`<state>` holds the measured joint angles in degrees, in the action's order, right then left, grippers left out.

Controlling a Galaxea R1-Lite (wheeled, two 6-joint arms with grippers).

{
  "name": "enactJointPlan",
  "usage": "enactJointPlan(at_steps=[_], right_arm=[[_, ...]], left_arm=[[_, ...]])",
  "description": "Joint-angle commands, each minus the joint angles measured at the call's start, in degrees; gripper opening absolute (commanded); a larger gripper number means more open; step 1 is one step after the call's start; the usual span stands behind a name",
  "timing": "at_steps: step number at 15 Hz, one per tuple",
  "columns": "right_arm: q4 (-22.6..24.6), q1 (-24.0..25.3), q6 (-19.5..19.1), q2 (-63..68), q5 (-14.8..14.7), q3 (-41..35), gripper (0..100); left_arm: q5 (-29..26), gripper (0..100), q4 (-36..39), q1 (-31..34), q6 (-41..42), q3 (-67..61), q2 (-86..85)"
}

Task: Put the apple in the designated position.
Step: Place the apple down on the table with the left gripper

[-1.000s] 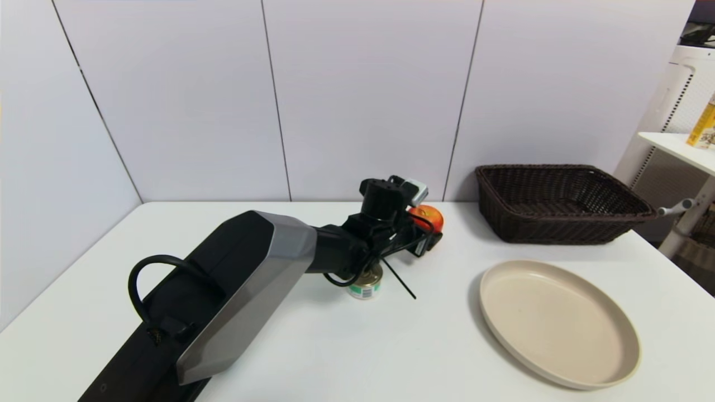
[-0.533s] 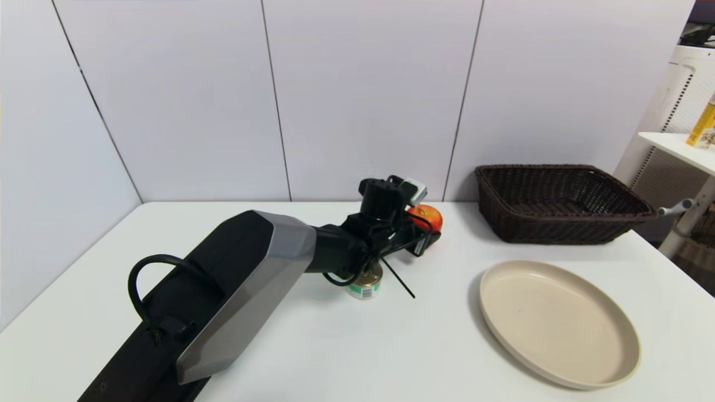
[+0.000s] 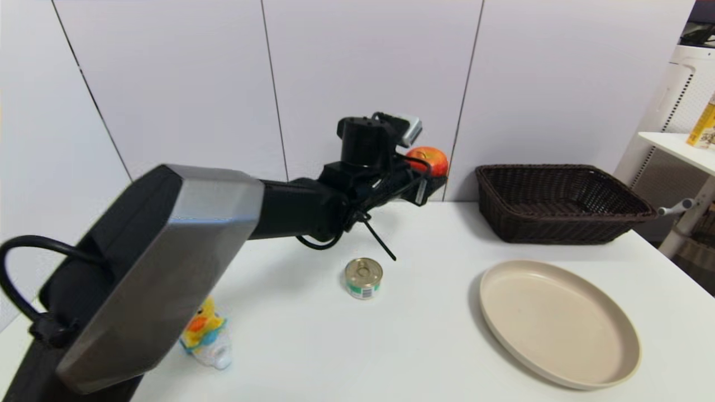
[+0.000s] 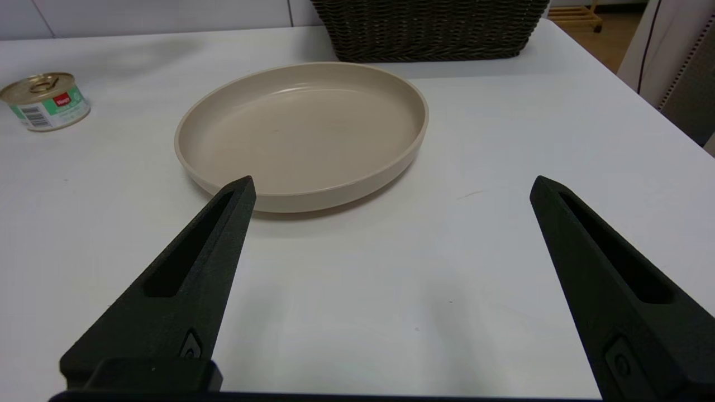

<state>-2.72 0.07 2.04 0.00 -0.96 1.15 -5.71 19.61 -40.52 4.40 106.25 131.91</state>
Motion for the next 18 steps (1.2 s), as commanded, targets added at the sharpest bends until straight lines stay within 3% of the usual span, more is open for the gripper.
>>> enactJointPlan(at_steps=[1, 2, 5, 9, 11, 14, 18], right_arm=[[-0.01, 0.01, 0.07, 0.09, 0.0, 0.0, 100], [-0.01, 0.01, 0.07, 0.09, 0.0, 0.0, 100], [-0.01, 0.01, -0.01, 0.09, 0.0, 0.0, 100], [-0.01, 0.01, 0.07, 0.09, 0.0, 0.0, 100], [-0.01, 0.01, -0.01, 0.09, 0.0, 0.0, 100], [-0.01, 0.01, -0.01, 0.0, 0.0, 0.0, 100], [-0.01, 0.01, 0.07, 0.09, 0.0, -0.09, 100]], left_arm=[[8.25, 0, -0.45, 3.43, 0.78, -13.0, -21.88], [10.8, 0, -0.45, 5.1, 0.96, -16.17, -25.74], [8.96, 0, -0.81, 15.82, 4.83, -27.24, -37.43], [-18.2, 0, -5.02, 39.38, 5.27, -39.72, -46.48], [-29.71, 0, -7.22, 47.2, 5.36, -43.94, -46.48], [-43.87, 0, -8.28, 50.89, 6.23, -50.79, -42.35], [-51.69, 0, -9.6, 51.77, 14.14, -52.02, -31.98]])
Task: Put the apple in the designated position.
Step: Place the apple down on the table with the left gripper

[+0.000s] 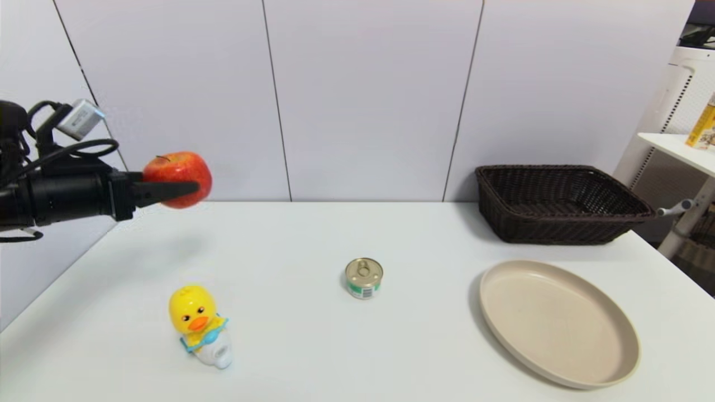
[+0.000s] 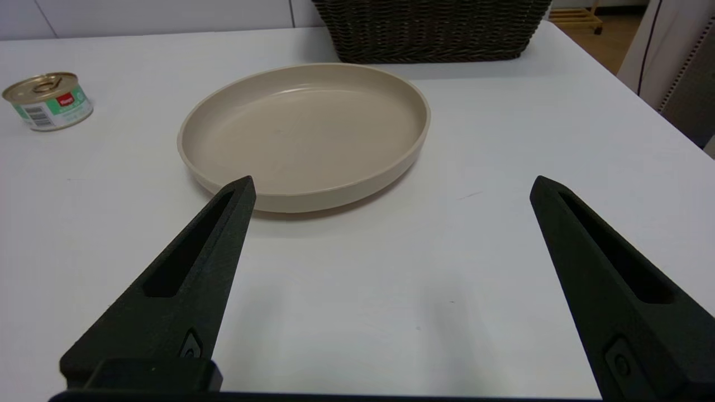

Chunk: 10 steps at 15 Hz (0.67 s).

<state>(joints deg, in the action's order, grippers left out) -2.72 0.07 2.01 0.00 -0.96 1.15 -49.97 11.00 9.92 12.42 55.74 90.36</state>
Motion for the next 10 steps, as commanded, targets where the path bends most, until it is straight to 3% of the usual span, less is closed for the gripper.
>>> enactJointPlan(at_steps=[1, 7, 10], right_arm=[[-0.01, 0.01, 0.01, 0.09, 0.0, 0.0, 100], [-0.01, 0.01, 0.1, 0.09, 0.0, 0.0, 100], [-0.01, 0.01, 0.01, 0.09, 0.0, 0.0, 100]], left_arm=[[-7.51, 0, -0.89, 1.33, 7.88, -1.24, 11.77], [-7.77, 0, -1.15, 1.24, 19.04, 2.54, 23.99], [-11.99, 0, -3.7, 0.89, 22.29, 2.54, 26.63]])
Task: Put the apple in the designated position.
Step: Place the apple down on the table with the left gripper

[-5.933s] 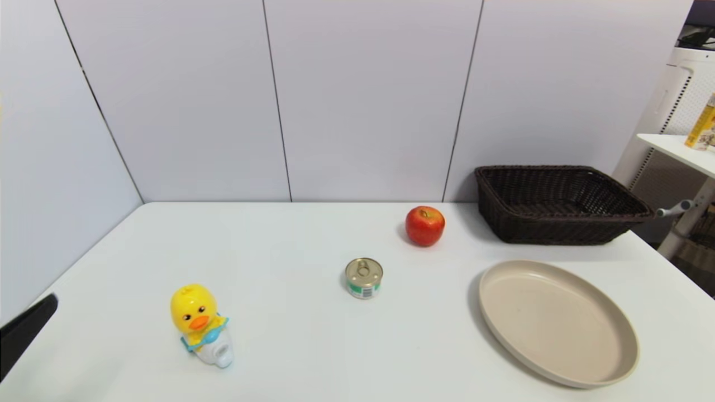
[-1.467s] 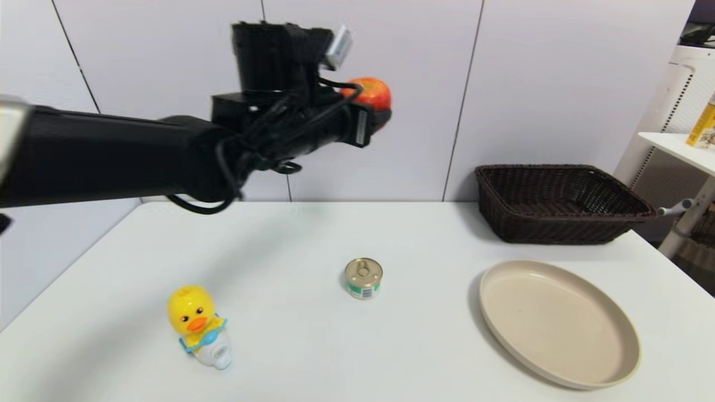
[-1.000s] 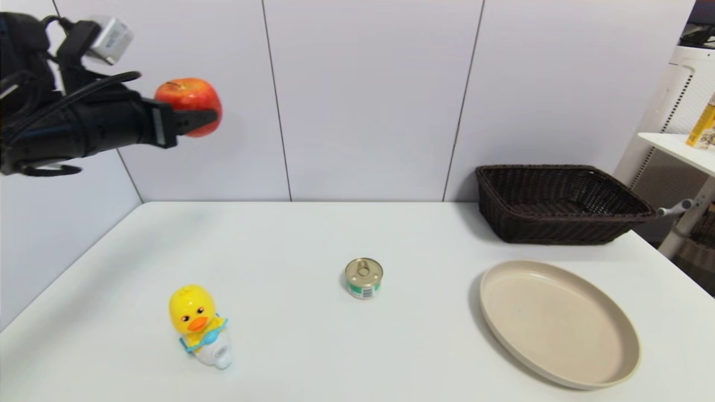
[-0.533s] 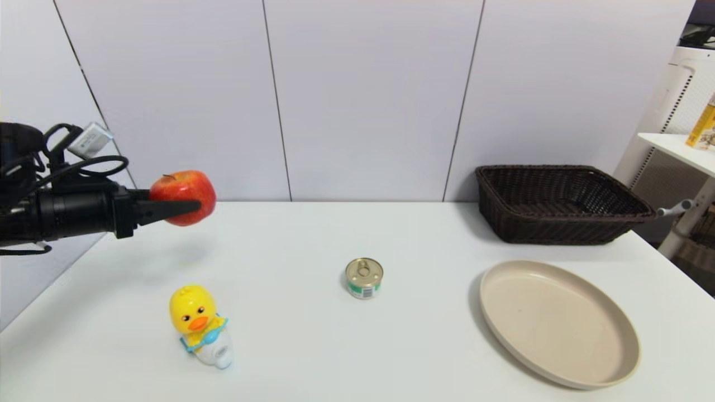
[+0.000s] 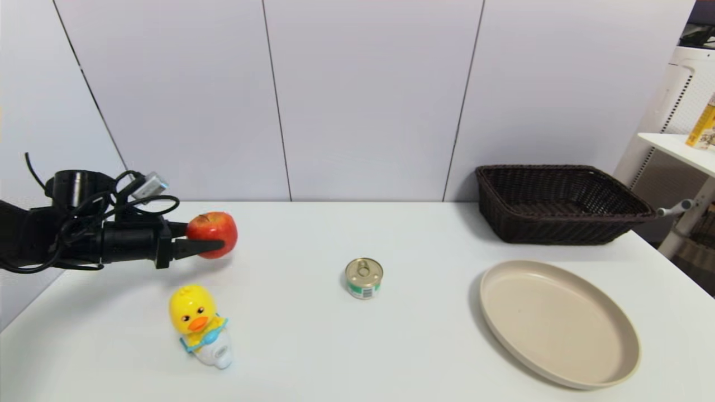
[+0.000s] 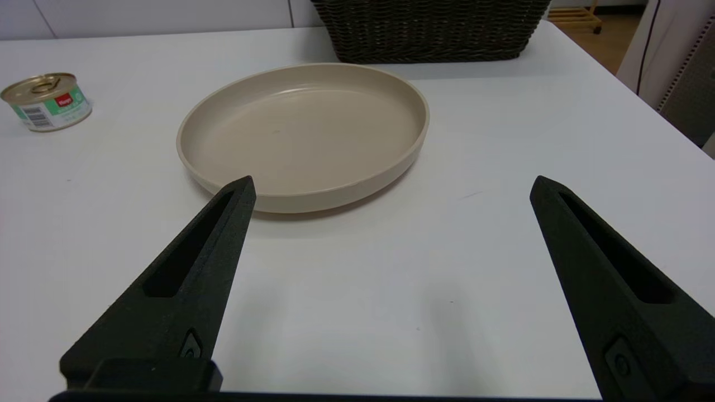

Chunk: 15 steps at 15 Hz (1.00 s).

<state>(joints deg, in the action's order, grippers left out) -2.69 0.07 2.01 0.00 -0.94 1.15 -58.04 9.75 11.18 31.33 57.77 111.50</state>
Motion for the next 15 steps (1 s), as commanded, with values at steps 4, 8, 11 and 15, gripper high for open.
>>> enactJointPlan(at_steps=[4, 8, 11, 15], right_arm=[[-0.03, 0.01, 0.01, 0.09, -0.03, 0.0, 100], [-0.03, 0.01, 0.01, 0.09, -0.03, 0.0, 100], [-0.03, 0.01, 0.1, 0.0, -0.03, 0.0, 100], [-0.03, 0.01, 0.1, 0.0, -0.03, 0.0, 100]], left_arm=[[-6.21, 0, -12.21, -0.9, 11.3, 0.32, 5.75], [-6.12, 0, -16.17, -0.98, 16.57, 0.94, 6.81], [-5.77, 0, -16.17, -2.57, 16.39, 3.49, 7.68], [-5.51, 100, -16.34, -3.53, 16.31, 5.07, 9.09]])
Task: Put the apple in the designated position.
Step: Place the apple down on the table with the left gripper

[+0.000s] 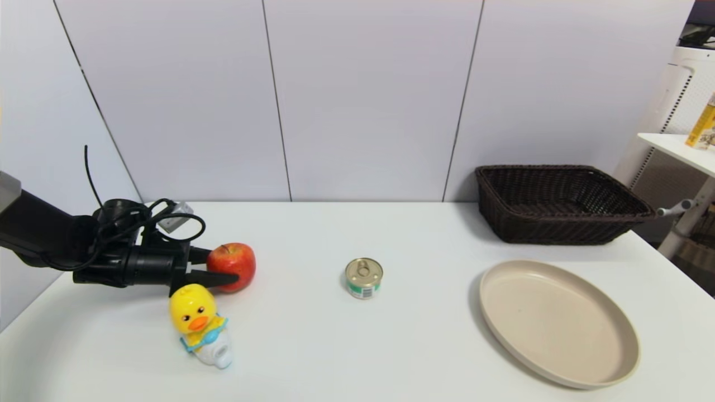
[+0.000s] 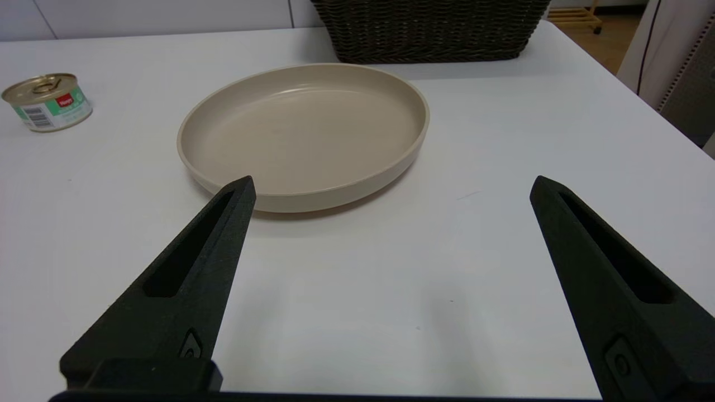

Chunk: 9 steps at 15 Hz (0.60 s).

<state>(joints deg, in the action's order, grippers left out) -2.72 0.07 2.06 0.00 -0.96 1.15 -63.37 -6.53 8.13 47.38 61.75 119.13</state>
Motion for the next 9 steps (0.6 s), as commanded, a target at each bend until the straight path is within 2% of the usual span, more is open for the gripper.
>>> enactJointPlan(at_steps=[1, 5, 9], right_arm=[[-0.01, 0.01, -0.04, 0.09, 0.0, 0.0, 100], [-0.01, 0.01, -0.04, 0.09, 0.0, 0.0, 100], [-0.01, 0.01, -0.04, 0.09, 0.0, 0.0, 100]], left_arm=[[-0.09, 100, -0.06, -0.48, 0.34, 1.62, 1.72], [-0.09, 100, -1.46, -0.4, 0.16, 1.62, 1.02], [1.05, 100, -9.29, 1.54, 0.08, 1.54, -4.6]])
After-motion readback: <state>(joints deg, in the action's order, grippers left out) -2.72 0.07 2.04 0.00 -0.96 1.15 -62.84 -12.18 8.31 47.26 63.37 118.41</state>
